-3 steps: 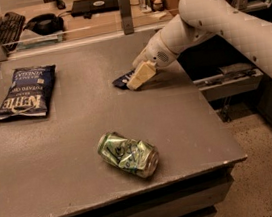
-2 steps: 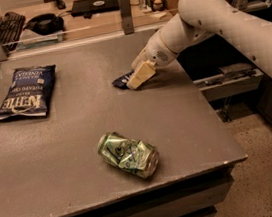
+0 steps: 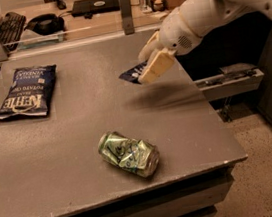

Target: Move rxbar blueberry near green can

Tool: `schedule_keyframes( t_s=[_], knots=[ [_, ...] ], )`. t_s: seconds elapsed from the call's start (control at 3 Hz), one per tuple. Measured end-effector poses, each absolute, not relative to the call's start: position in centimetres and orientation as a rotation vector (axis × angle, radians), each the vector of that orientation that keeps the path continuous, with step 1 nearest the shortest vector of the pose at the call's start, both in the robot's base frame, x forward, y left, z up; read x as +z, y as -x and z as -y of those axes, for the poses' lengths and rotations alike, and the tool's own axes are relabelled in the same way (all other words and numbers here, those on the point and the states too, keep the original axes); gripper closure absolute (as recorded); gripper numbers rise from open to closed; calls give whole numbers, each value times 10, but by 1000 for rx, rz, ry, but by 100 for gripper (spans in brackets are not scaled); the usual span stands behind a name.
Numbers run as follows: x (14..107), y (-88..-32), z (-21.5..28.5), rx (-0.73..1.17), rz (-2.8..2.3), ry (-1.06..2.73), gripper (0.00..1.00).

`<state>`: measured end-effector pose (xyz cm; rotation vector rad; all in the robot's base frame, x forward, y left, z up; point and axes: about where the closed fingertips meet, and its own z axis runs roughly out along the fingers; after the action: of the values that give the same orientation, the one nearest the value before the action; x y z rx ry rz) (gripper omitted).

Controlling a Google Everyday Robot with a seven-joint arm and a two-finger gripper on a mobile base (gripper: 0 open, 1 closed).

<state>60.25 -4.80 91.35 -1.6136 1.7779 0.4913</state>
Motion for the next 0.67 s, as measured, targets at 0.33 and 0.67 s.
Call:
schedule_keyframes(
  t_s=[0.33, 0.67],
  knots=[
    [954, -567, 62, 449, -1709, 1654, 100],
    [954, -534, 54, 489, -1672, 1704, 100]
  ],
)
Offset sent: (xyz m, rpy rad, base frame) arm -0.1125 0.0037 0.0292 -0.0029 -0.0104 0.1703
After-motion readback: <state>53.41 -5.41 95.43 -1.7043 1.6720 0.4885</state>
